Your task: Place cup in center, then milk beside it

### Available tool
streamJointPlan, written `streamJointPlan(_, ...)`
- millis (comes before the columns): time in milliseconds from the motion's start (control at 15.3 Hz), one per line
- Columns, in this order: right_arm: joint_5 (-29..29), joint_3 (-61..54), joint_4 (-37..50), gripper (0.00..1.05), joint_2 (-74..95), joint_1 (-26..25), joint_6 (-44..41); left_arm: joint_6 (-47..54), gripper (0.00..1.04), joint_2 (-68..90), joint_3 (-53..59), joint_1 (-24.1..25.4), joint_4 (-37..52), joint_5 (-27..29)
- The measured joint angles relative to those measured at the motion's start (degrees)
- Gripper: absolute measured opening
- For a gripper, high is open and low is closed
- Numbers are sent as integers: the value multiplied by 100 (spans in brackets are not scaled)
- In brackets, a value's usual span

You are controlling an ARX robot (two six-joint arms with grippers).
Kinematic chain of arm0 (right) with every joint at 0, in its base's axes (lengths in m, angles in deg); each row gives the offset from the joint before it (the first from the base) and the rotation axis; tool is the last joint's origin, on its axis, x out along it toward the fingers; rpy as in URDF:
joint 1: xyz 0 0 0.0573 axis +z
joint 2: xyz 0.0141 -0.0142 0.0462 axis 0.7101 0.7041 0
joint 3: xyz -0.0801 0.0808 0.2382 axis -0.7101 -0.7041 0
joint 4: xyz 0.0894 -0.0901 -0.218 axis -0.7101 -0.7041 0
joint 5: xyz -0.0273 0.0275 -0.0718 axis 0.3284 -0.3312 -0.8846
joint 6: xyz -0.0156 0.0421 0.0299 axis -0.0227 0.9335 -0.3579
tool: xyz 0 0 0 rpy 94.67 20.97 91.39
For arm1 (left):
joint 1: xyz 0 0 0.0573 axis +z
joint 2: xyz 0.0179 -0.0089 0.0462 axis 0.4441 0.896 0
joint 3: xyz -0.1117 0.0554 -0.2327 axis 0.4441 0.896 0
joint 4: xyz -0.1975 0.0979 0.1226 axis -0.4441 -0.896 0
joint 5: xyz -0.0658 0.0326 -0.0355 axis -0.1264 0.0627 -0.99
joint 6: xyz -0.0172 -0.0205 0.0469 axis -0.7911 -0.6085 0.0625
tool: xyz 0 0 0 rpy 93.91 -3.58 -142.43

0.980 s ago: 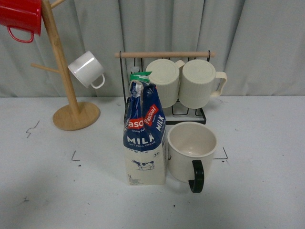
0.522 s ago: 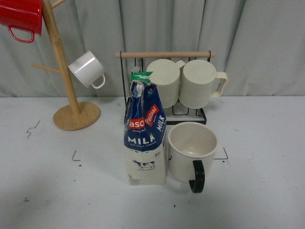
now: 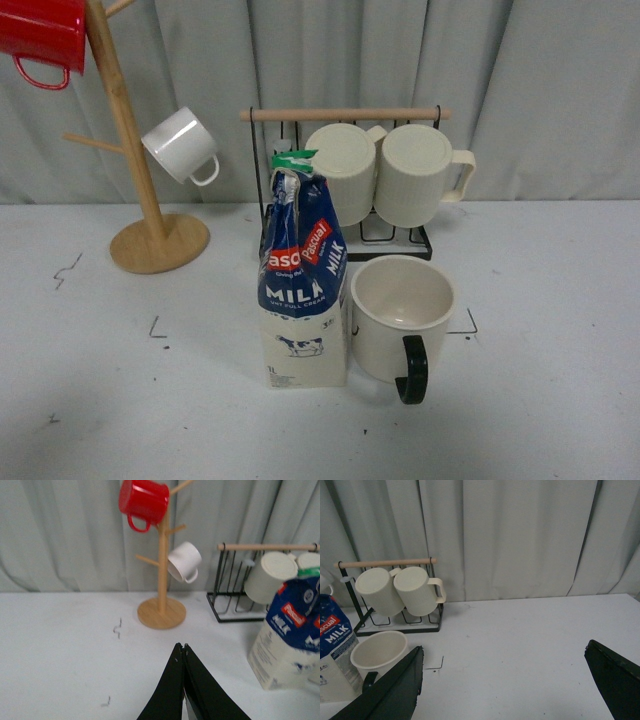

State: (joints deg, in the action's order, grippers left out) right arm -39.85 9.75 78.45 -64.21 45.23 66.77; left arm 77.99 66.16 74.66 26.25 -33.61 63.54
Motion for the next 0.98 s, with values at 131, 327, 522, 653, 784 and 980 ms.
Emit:
streamJointPlan(131, 0, 0, 7, 98, 0, 0, 0, 0, 2, -387, 4, 2, -136, 17)
streamJointPlan(327, 0, 0, 7, 98, 0, 0, 0, 0, 2, -387, 2, 2, -140, 15)
streamJointPlan(522, -2, 0, 2, 98, 0, 0, 0, 0, 2, -387, 2, 2, -133, 17)
streamJointPlan(653, 0, 0, 2, 98, 0, 0, 0, -2, 7, -387, 2, 2, -133, 17)
streamJointPlan(784, 0, 0, 2, 98, 0, 0, 0, -2, 27, -387, 2, 2, -133, 17)
streamJointPlan(980, -2, 0, 2, 98, 0, 0, 0, -2, 66, -387, 2, 2, -133, 17)
